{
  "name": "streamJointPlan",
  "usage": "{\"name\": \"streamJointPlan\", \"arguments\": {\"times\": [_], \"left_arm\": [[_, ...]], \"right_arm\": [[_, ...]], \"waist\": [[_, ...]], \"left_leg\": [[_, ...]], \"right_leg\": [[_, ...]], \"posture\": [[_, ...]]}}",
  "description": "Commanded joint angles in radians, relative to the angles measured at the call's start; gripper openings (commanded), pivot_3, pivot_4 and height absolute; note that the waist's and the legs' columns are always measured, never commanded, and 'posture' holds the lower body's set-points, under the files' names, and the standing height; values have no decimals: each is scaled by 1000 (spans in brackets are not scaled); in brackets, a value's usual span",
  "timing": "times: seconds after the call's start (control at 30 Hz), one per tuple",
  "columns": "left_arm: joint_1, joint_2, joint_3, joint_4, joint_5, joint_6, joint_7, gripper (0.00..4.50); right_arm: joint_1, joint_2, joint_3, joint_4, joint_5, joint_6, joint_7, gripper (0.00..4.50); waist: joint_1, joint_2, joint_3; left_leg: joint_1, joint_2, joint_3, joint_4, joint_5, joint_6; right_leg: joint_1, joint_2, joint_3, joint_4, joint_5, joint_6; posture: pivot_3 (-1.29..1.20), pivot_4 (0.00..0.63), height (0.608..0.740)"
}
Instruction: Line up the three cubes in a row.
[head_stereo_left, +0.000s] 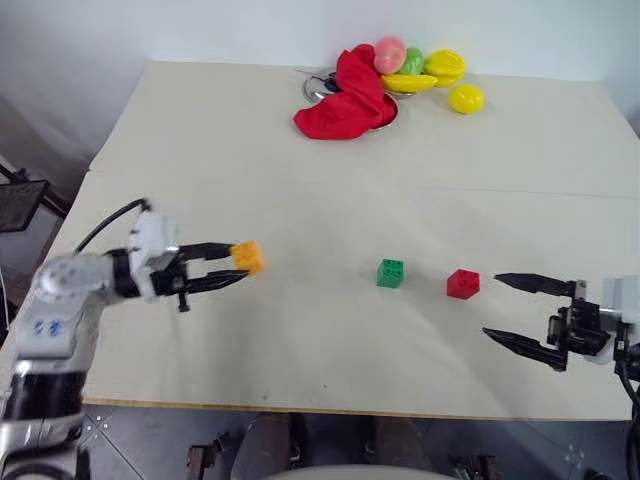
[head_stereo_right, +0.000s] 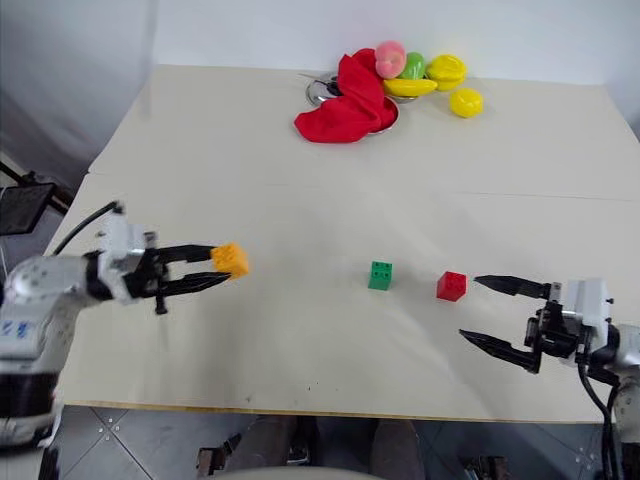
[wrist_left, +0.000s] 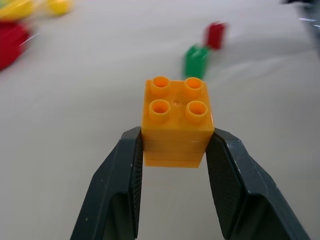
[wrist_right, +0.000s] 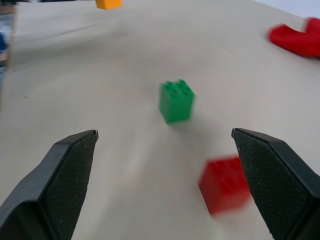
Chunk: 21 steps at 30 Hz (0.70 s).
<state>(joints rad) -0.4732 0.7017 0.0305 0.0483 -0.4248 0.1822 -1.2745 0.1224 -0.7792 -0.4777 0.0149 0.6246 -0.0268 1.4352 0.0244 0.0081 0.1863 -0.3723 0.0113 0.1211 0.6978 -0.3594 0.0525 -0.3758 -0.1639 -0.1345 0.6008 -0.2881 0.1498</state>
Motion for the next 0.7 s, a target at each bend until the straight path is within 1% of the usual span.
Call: {"name": "streamJointPlan", "arguments": {"times": [0.03, 0.17, 0.27, 0.33, 0.47, 0.57, 0.7], "left_arm": [[-149, -84, -153, 198, 106, -108, -103, 1454], [-334, -212, -230, 527, 210, -272, -131, 1454], [-439, -285, -241, 753, 263, -369, -116, 1454], [-481, -315, -237, 850, 283, -413, -117, 1454], [-519, -338, -230, 955, 311, -468, -148, 1454], [-529, -325, -214, 1000, 320, -486, -166, 1454], [-517, -297, -194, 1006, 320, -508, -201, 1454]], "right_arm": [[53, -4, -79, -15, 14, -18, -25, 4500], [129, 7, -127, -44, 21, -22, -41, 4500], [184, 21, -151, -89, 30, -15, -62, 4500], [210, 33, -159, -124, 38, -10, -82, 4500], [240, 52, -159, -183, 48, 0, -116, 4500], [248, 56, -158, -201, 55, 4, -128, 4500], [245, 55, -154, -197, 56, -2, -131, 4500]], "waist": [[0, 0, 0], [-3, -1, 1], [-4, -2, 1], [-4, -2, 1], [-2, -2, 1], [-2, -2, 1], [-2, -2, 1]], "left_leg": [[0, -1, 1, 0, 0, 0], [-1, -1, 2, 0, 0, 0], [-2, 1, 3, 0, 0, -1], [-2, 2, 2, 0, 0, -1], [-2, 2, 2, 0, 0, -1], [-3, 3, 1, 0, 0, -1], [-3, 5, 1, 0, 0, -1]], "right_leg": [[0, 1, 0, 0, 0, 0], [0, 4, 0, -4, 0, 1], [-1, 8, 1, -7, 1, 1], [-1, 8, 2, -7, 1, 1], [-1, 8, 2, -7, 1, 1], [-1, 8, 2, -7, 1, 2], [-1, 7, 1, -7, 1, 2]], "posture": [[0, 150, 740], [0, 150, 740], [0, 150, 740], [0, 150, 740], [0, 150, 740], [0, 150, 740], [0, 150, 740]]}}
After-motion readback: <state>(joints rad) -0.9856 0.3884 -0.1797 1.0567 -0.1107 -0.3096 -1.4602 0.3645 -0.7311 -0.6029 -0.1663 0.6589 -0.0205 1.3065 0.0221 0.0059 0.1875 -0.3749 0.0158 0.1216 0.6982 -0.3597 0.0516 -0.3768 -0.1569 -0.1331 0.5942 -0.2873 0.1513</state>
